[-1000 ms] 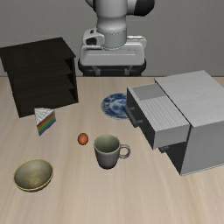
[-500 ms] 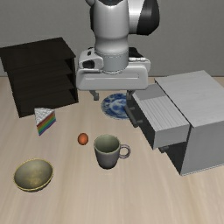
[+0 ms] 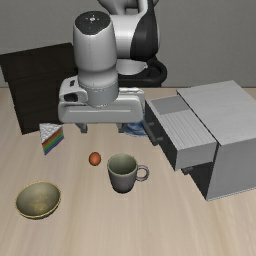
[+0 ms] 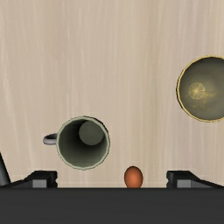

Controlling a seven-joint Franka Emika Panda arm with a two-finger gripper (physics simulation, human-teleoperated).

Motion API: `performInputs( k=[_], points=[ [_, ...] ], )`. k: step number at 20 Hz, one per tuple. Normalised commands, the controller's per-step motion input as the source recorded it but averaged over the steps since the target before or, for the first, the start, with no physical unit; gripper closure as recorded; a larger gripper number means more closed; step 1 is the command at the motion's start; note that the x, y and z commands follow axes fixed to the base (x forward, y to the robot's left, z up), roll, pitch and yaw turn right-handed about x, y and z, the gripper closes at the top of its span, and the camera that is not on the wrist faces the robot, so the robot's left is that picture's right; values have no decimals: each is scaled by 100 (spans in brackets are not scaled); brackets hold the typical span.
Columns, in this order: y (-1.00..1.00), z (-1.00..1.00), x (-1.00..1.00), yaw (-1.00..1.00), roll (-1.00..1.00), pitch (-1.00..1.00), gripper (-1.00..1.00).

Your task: Pick up the mug and place it on the top of the cabinet

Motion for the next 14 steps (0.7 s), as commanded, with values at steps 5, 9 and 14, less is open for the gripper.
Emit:
performInputs(
  k=[5,9,14],
  points=[
    [0,-100,0,0,0,0,-100],
    [0,-100,0,0,0,0,-100],
    [0,-100,0,0,0,0,-100]
  ],
)
